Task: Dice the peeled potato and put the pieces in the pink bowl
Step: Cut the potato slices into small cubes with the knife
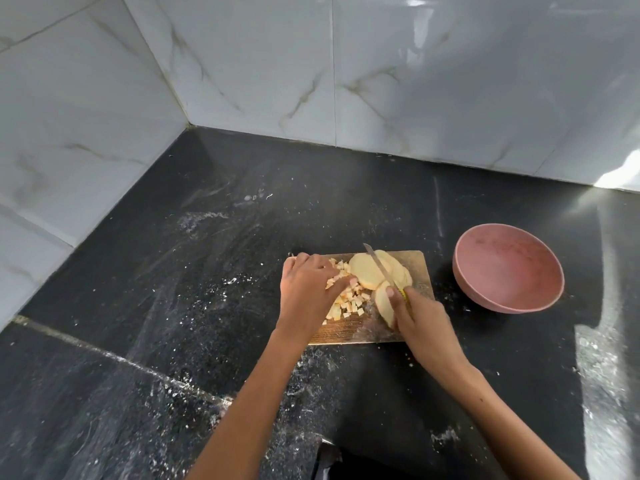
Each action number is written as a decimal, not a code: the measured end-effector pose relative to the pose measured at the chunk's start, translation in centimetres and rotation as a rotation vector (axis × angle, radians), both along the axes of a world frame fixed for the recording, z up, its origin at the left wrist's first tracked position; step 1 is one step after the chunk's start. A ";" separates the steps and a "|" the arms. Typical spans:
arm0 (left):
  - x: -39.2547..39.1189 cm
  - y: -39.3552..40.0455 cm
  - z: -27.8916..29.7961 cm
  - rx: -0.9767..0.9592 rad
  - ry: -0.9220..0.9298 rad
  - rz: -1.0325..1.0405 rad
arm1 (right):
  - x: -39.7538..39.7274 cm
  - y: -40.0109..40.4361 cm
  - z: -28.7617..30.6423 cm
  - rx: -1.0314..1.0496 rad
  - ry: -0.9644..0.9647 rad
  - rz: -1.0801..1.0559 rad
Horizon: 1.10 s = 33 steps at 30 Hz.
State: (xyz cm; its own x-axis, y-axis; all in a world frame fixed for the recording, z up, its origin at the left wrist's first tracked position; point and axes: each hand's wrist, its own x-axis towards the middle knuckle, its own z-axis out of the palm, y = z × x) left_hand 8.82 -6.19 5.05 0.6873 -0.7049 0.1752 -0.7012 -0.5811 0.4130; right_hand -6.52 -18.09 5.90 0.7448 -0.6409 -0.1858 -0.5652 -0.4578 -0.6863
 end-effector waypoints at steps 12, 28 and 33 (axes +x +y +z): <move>-1.0 -0.7 -1.1 -0.063 0.038 0.158 | -3.4 -1.7 -0.1 0.141 -0.034 -0.110; -5.8 -6.0 -1.3 0.055 -0.035 -0.101 | -6.7 -3.6 -0.5 0.127 0.033 -0.190; -5.9 -4.9 -0.5 -0.110 0.031 -0.103 | -7.2 -3.9 -0.2 0.146 0.038 -0.201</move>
State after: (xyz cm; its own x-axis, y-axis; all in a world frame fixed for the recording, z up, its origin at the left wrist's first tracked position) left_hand 2.91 -11.06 4.51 0.6186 -0.7498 0.2348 -0.7407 -0.4569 0.4926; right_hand -13.77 -21.97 5.73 0.5954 -0.7399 -0.3132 -0.6618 -0.2307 -0.7133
